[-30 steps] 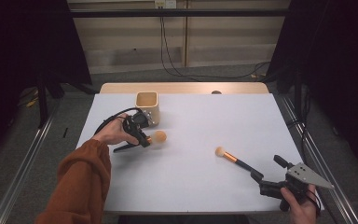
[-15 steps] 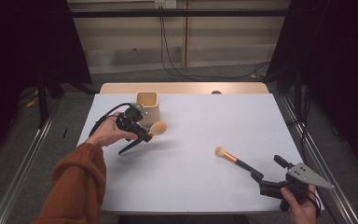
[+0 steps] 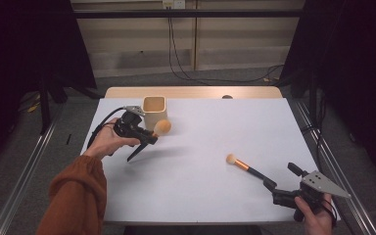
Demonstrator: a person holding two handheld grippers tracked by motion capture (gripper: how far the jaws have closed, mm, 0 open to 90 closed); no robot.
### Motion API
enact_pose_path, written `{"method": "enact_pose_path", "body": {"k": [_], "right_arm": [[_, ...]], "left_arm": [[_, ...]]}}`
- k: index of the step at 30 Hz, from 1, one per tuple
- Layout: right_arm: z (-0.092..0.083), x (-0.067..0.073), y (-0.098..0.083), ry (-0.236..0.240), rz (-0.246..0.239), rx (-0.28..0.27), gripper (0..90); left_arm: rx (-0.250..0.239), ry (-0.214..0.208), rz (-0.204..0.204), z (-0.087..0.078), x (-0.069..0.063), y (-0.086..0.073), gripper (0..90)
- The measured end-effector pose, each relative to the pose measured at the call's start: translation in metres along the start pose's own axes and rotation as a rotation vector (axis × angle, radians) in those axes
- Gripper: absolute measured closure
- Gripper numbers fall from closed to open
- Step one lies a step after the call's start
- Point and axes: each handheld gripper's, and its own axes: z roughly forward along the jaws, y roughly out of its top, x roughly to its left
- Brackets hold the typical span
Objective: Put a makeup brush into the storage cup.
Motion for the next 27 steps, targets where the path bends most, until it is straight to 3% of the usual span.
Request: {"method": "enact_pose_path", "body": {"k": [8, 13, 17, 27], "right_arm": [[0.000, 0.000, 0.000, 0.000, 0.000, -0.003, 0.0], [-0.001, 0.000, 0.000, 0.002, -0.001, -0.003, 0.0], [0.000, 0.000, 0.000, 0.000, -0.001, -0.004, 0.0], [0.000, 0.000, 0.000, -0.001, 0.000, -0.004, 0.0]], "left_arm": [[-0.101, 0.014, -0.029, -0.006, -0.002, -0.004, 66.5], [-0.193, 0.038, -0.056, -0.009, -0.005, -0.009, 66.5], [-0.216, 0.054, -0.062, -0.009, -0.007, -0.010, 66.5], [-0.340, 0.113, -0.085, -0.013, -0.015, -0.012, 66.5]]}}
